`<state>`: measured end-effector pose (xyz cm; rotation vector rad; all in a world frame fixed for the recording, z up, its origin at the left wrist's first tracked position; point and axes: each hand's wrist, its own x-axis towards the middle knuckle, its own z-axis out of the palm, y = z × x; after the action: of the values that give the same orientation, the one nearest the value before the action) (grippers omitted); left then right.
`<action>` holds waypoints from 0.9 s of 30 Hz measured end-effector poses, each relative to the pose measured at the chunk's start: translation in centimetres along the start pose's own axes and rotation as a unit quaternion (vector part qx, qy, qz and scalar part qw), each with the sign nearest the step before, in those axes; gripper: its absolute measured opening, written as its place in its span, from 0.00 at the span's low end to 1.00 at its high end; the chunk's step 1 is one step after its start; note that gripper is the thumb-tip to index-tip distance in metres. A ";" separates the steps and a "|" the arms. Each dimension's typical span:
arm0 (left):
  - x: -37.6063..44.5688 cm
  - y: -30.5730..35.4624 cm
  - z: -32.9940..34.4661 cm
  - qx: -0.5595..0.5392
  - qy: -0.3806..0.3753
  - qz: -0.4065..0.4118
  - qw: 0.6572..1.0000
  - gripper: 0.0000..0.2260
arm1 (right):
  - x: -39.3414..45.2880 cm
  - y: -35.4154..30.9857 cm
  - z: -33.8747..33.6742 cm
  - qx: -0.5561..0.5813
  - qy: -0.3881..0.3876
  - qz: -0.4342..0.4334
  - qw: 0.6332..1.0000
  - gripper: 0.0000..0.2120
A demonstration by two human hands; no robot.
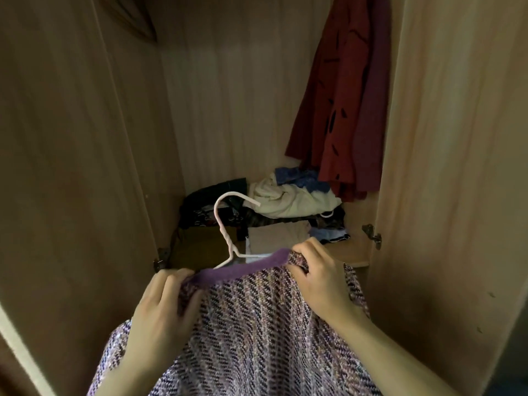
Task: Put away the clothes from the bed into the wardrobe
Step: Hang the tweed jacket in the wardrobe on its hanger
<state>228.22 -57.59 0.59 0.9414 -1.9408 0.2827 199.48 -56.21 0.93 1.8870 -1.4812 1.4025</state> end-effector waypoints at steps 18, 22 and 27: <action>15.1 4.1 2.4 0.179 0.138 0.081 0.971 0.11 | 13.7 9.5 -2.8 0.190 0.024 -0.110 0.975 0.14; 19.4 2.2 1.4 0.204 0.164 0.077 0.962 0.14 | 18.6 8.8 -0.7 0.191 0.048 -0.131 0.972 0.13; 24.2 -1.3 0.4 0.249 0.184 0.096 0.946 0.10 | 24.4 8.0 2.5 0.187 0.083 -0.157 0.966 0.13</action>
<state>222.23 -70.77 20.04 0.9320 -1.6361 1.0276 192.59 -73.94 18.43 2.0459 -0.8337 1.7171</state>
